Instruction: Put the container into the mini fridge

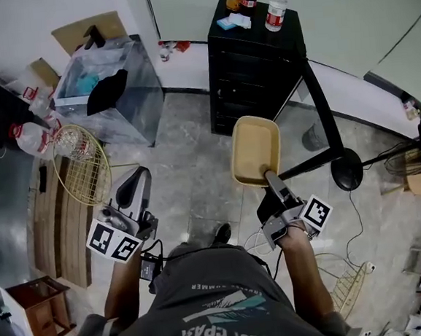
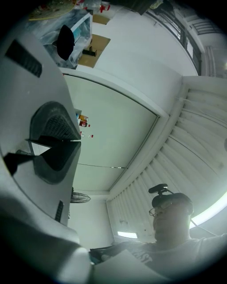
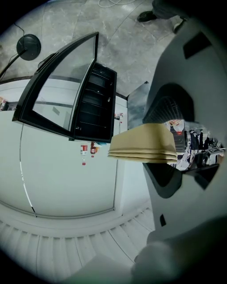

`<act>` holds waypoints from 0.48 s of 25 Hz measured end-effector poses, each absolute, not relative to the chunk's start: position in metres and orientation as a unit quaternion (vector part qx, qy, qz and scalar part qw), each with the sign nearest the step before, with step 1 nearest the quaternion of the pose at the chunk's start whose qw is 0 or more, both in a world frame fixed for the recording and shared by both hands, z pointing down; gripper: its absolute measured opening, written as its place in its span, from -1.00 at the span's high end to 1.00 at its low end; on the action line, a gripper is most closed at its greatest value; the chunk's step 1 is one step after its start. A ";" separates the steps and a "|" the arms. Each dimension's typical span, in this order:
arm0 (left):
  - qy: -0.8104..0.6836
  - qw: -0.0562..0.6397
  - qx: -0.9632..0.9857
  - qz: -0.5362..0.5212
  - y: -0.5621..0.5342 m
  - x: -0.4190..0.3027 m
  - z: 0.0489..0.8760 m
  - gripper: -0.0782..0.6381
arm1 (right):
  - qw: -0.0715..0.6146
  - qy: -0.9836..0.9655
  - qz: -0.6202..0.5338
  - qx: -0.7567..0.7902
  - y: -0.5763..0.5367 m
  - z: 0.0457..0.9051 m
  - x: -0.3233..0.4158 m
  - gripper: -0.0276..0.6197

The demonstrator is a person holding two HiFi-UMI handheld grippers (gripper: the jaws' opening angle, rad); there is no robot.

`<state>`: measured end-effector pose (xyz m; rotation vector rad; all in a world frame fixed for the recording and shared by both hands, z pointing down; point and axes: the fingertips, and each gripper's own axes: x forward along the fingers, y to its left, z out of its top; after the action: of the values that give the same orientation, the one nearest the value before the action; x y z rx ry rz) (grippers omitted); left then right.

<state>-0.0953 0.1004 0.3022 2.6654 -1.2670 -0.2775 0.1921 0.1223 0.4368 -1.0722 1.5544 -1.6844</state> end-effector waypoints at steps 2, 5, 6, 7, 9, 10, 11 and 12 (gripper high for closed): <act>-0.429 0.088 0.894 -0.093 0.096 -0.091 0.303 0.71 | 0.298 0.587 -0.636 -0.402 0.114 0.439 0.196 0.08; -0.432 0.090 0.893 -0.091 0.091 -0.088 0.306 0.71 | 0.295 0.589 -0.637 -0.401 0.104 0.442 0.200 0.08; -0.432 0.090 0.893 -0.092 0.090 -0.088 0.306 0.71 | 0.295 0.588 -0.637 -0.402 0.103 0.442 0.200 0.08; -0.432 0.090 0.893 -0.093 0.090 -0.089 0.306 0.71 | 0.295 0.588 -0.637 -0.403 0.103 0.442 0.199 0.08; -0.429 0.090 0.894 -0.094 0.085 -0.090 0.306 0.71 | 0.296 0.586 -0.636 -0.406 0.101 0.442 0.198 0.08; -0.427 0.091 0.895 -0.095 0.080 -0.090 0.306 0.71 | 0.297 0.584 -0.635 -0.408 0.097 0.443 0.198 0.08; -0.424 0.092 0.896 -0.095 0.072 -0.089 0.307 0.71 | 0.297 0.583 -0.635 -0.411 0.092 0.444 0.198 0.08; -0.420 0.093 0.898 -0.095 0.062 -0.087 0.308 0.71 | 0.298 0.581 -0.634 -0.414 0.086 0.445 0.199 0.08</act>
<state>-0.0874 0.0617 0.3083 2.6657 -1.2455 -0.2820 0.1991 0.0857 0.4453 -1.1011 1.5447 -1.6845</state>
